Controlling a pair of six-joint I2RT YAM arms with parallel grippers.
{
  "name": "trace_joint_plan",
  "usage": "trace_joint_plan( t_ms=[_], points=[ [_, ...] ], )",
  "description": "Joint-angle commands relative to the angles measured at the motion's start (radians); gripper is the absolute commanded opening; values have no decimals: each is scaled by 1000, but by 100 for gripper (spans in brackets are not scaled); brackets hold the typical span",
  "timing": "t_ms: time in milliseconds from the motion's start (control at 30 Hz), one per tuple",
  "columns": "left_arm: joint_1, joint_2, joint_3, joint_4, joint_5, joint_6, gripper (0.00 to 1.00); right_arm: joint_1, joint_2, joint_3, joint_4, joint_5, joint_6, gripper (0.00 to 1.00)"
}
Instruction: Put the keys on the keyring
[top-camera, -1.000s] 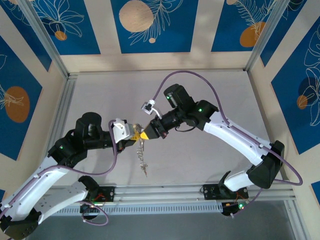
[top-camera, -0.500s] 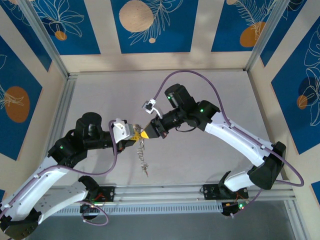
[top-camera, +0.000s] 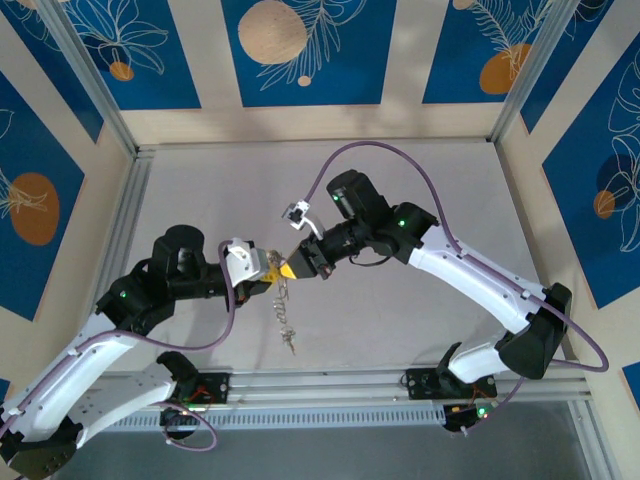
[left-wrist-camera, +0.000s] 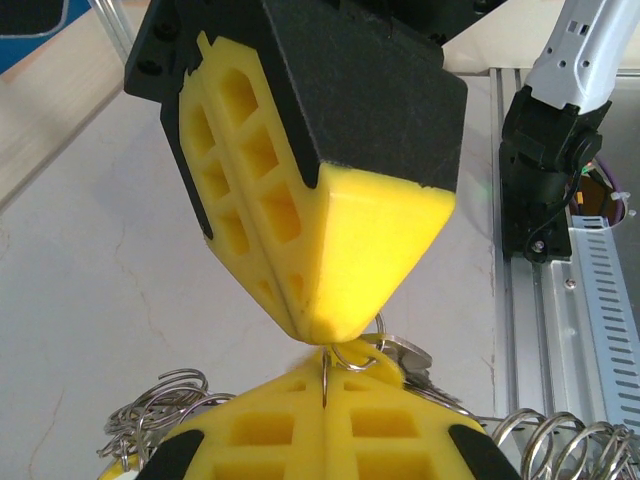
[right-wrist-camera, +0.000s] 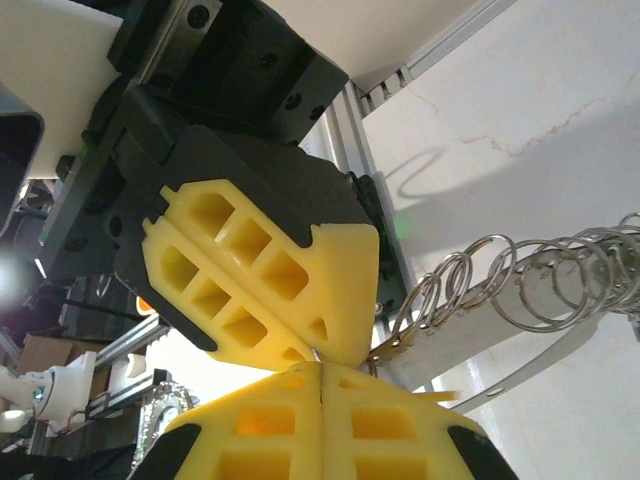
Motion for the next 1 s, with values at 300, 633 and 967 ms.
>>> trace_joint_plan(
  t_ms=[300, 633, 967],
  points=[
    [-17, -15, -21, 121, 133, -109, 0, 32, -35, -2, 59, 153, 42, 0],
    [-16, -27, -33, 185, 146, -176, 0, 37, -44, -19, 50, 165, 43, 0],
    [-17, 2, -28, 140, 66, -160, 0, 51, -77, -29, 33, 178, 36, 0]
  ],
)
